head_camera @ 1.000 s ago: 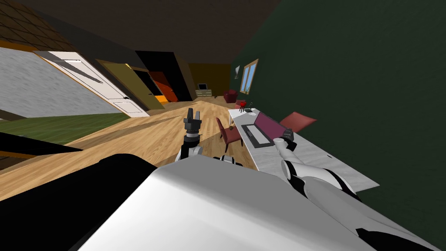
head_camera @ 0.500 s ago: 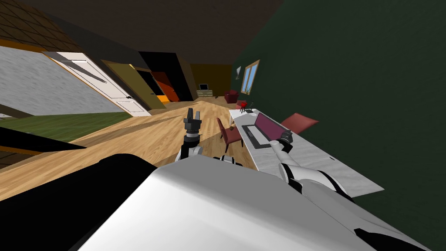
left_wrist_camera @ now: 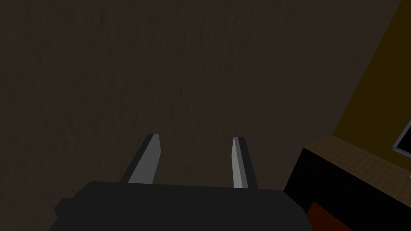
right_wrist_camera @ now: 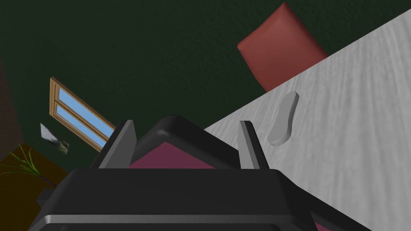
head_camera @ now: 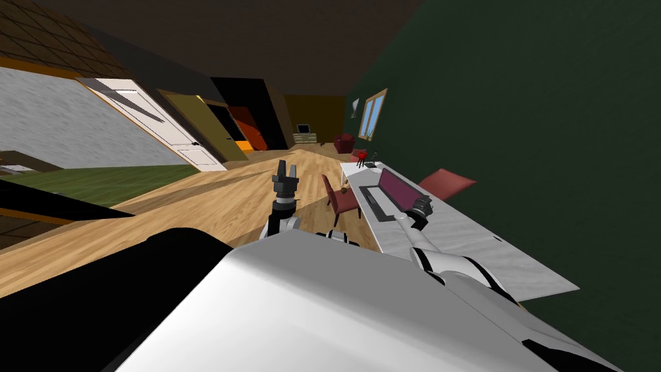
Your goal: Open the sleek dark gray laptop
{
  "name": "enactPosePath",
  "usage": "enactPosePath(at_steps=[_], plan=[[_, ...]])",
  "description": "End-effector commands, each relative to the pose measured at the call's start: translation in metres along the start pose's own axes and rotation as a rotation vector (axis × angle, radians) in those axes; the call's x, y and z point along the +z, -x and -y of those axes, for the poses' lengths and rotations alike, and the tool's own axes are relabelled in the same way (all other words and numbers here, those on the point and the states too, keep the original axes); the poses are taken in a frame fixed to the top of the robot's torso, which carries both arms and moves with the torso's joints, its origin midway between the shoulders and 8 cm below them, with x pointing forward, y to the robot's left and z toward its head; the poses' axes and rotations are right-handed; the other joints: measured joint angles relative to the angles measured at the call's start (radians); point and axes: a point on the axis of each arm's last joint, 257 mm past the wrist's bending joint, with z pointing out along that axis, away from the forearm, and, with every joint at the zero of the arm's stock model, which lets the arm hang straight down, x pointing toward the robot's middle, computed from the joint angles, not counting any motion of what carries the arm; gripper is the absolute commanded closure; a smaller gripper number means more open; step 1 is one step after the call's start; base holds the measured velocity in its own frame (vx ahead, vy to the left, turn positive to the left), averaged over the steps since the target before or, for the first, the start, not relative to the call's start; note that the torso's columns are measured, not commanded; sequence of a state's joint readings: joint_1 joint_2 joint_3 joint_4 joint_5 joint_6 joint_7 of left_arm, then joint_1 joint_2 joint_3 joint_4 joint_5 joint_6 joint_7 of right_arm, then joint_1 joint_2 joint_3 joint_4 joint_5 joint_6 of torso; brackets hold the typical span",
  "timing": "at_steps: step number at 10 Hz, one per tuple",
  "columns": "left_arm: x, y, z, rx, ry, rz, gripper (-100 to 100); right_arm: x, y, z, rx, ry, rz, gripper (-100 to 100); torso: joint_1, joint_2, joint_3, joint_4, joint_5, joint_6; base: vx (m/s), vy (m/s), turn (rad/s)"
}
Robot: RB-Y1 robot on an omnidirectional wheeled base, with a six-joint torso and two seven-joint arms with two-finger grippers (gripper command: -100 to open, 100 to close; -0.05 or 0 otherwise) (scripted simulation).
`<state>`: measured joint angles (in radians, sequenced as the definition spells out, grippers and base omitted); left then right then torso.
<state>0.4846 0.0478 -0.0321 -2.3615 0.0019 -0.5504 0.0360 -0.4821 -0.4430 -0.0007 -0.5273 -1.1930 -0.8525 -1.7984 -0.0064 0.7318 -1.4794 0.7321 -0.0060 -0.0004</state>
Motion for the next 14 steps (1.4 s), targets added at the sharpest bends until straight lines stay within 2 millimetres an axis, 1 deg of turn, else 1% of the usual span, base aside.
enactPosePath(at_steps=[1, 2, 3, 4, 5, 6, 7, 8, 9, 10, 11, 12, 13, 14], plan=[[0.0, 0.0, 0.0, 0.0, 0.0, 0.0, 0, -0.023, 0.0, -0.002, -0.02, -0.032, -0.03, 100, 0.0, 0.0, 0.0, 0.001, 0.001, 0.001, 0.01, -0.011, 0.036], [0.0, 0.0, 0.0, 0.0, 0.0, 0.0, 0, -0.023, -0.002, -0.001, -0.019, -0.034, -0.038, 100, 0.0, 0.001, 0.001, 0.001, 0.0, 0.0, 0.006, -0.008, 0.024], [0.0, 0.0, 0.0, 0.0, 0.0, 0.0, 0, -0.036, -0.002, 0.0, -0.029, -0.061, -0.052, 100, 0.001, 0.001, 0.001, 0.001, 0.001, 0.0, 0.008, -0.007, 0.032], [0.0, 0.0, 0.0, 0.0, 0.0, 0.0, 0, -0.037, -0.004, 0.001, -0.029, -0.063, -0.062, 100, 0.001, 0.001, 0.001, 0.001, 0.001, 0.0, 0.004, -0.002, 0.031], [0.0, 0.0, 0.0, 0.0, 0.0, 0.0, 0, -0.05, -0.003, 0.002, -0.036, -0.089, -0.072, 100, 0.001, 0.002, 0.001, 0.003, 0.002, 0.001, 0.009, -0.01, 0.033], [0.0, 0.0, 0.0, 0.0, 0.0, 0.0, 0, -0.051, -0.006, 0.003, -0.036, -0.092, -0.085, 100, 0.003, 0.003, 0.002, 0.002, 0.002, -0.001, 0.007, -0.009, 0.022], [0.0, 0.0, 0.0, 0.0, 0.0, 0.0, 0, -0.046, -0.005, 0.005, -0.036, -0.09, -0.08, 100, 0.003, 0.003, 0.002, 0.003, 0.003, 0.0, 0.0, 0.0, 0.0], [0.0, 0.0, 0.0, 0.0, 0.0, 0.0, 0, -0.068, 0.016, -0.019, -0.115, -0.063, -0.011, 100, 0.003, 0.003, 0.002, 0.004, 0.004, 0.0, 0.036, -0.059, 0.334], [0.0, 0.0, 0.0, 0.0, 0.0, 0.0, 0, -0.068, 0.021, -0.009, -0.159, -0.087, 0.011, 100, 0.001, -0.002, 0.0, 0.0, -0.001, -0.007, 0.008, -0.083, 0.342], [0.0, 0.0, 0.0, 0.0, 0.0, 0.0, 0, -0.069, 0.03, -0.009, -0.228, -0.097, 0.044, 100, -0.001, -0.01, -0.005, -0.002, -0.002, -0.012, -0.008, -0.045, 0.122], [0.0, 0.0, 0.0, 0.0, 0.0, 0.0, 0, -0.073, 0.04, -0.02, -0.298, -0.097, 0.083, 100, 0.0, -0.013, -0.008, -0.004, -0.002, -0.008, 0.0, 0.0, 0.0], [0.0, 0.0, 0.0, 0.0, 0.0, 0.0, 0, -0.074, 0.049, -0.017, -0.353, -0.116, 0.111, 100, -0.001, -0.015, -0.009, -0.007, -0.004, -0.006, -0.002, 0.021, -0.041], [0.0, 0.0, 0.0, 0.0, 0.0, 0.0, 0, -0.076, 0.054, -0.015, -0.404, -0.138, 0.128, 100, -0.006, -0.02, -0.011, -0.009, -0.007, -0.008, -0.012, 0.028, 0.004], [0.0, 0.0, 0.0, 0.0, 0.0, 0.0, 0, -0.078, 0.062, -0.012, -0.458, -0.158, 0.153, 100, -0.008, -0.02, -0.011, -0.007, -0.005, -0.008, -0.003, 0.015, 0.024]])
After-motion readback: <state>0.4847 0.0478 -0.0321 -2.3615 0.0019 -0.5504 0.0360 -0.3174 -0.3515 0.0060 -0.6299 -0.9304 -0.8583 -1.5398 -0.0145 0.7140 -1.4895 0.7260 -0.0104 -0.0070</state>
